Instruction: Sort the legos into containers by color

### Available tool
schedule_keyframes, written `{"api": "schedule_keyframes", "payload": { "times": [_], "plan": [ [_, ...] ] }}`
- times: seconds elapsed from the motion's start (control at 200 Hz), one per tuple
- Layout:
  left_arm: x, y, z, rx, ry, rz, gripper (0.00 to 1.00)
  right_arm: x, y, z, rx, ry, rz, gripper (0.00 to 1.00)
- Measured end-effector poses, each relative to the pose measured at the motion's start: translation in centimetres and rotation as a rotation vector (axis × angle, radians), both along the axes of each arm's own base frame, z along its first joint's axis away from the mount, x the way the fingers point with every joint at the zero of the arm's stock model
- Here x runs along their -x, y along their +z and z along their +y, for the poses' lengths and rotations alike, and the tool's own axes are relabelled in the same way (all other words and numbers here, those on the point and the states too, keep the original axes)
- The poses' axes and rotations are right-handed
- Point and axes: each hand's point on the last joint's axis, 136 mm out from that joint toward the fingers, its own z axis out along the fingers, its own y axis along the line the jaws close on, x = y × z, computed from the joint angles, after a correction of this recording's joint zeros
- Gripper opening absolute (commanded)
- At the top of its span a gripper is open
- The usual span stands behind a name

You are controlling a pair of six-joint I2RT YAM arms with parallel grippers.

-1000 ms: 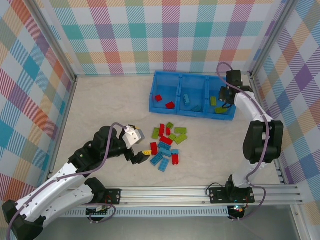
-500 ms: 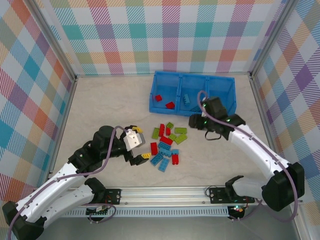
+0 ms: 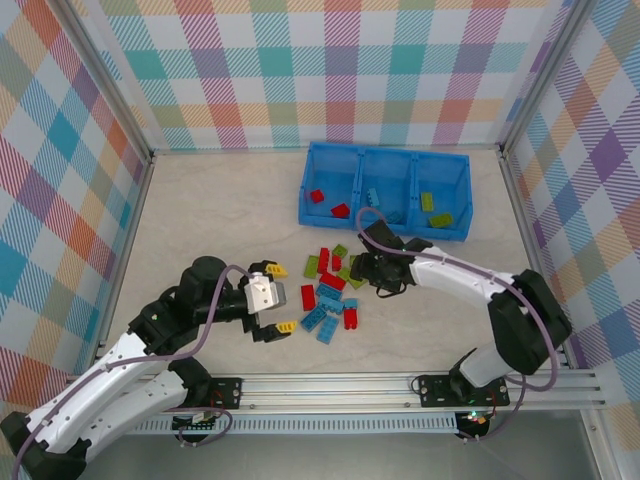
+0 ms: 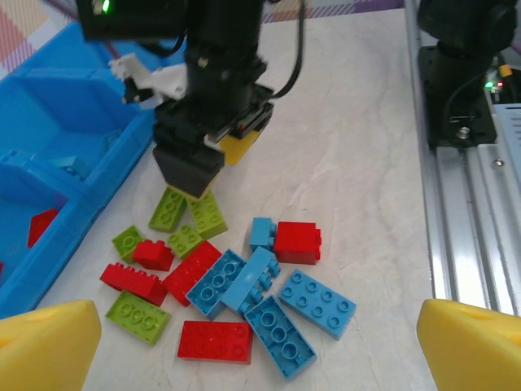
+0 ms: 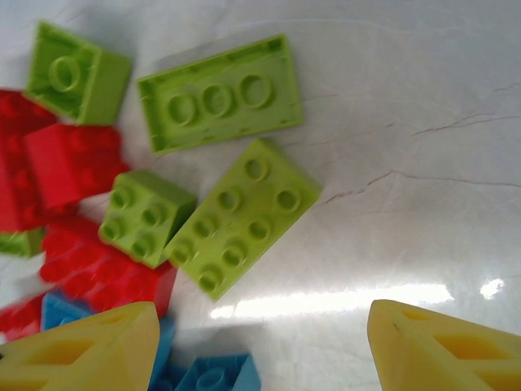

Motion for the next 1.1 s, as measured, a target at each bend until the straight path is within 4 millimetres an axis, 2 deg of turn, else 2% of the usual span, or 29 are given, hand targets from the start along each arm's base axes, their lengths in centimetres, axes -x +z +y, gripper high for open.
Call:
{"api": "schedule_keyframes", "payload": {
  "times": [0.115,0.315,0.46,0.52,0.605,0.72,0.88,0.97,1.045,1.1],
  "plan": [
    [0.4,-0.3,0.0,-0.006,-0.022,0.007,1.00,-0.8,-1.1,0.0,0.030,-0.068,0.015,0.69],
    [0.5,-0.7,-0.1,-0.013,-0.032,0.012,1.00,-1.6,-1.9,0.3,0.019,-0.132,0.011,0.69],
    [0.5,-0.7,-0.1,-0.013,-0.032,0.012,1.00,-2.0,-3.1,0.5,0.034,-0.146,0.031,0.64],
    [0.6,-0.7,-0.1,-0.014,-0.032,0.013,1.00,-2.2,-3.4,0.8,0.036,-0.149,0.035,0.60],
    [0.5,-0.7,-0.1,-0.013,-0.032,0.012,1.00,-2.1,-4.0,0.9,0.047,-0.158,0.048,0.47],
    [0.5,-0.7,-0.1,-0.014,-0.032,0.013,1.00,-1.7,-4.3,0.4,0.079,-0.160,0.049,0.36],
    [0.6,-1.0,-0.1,-0.017,-0.033,0.017,1.00,-1.2,-4.0,-0.7,0.115,-0.164,0.024,0.22],
    [0.6,-1.0,-0.1,-0.017,-0.040,0.020,1.00,-0.6,-3.5,-2.0,0.144,-0.173,0.003,0.20],
    [0.7,-1.1,-0.2,-0.017,-0.044,0.024,1.00,-0.1,-2.0,-3.1,0.149,-0.177,-0.039,0.20],
    [0.7,-1.0,-0.2,-0.015,-0.047,0.024,1.00,-0.3,0.0,-3.9,0.145,-0.174,-0.103,0.20]
  ]
}}
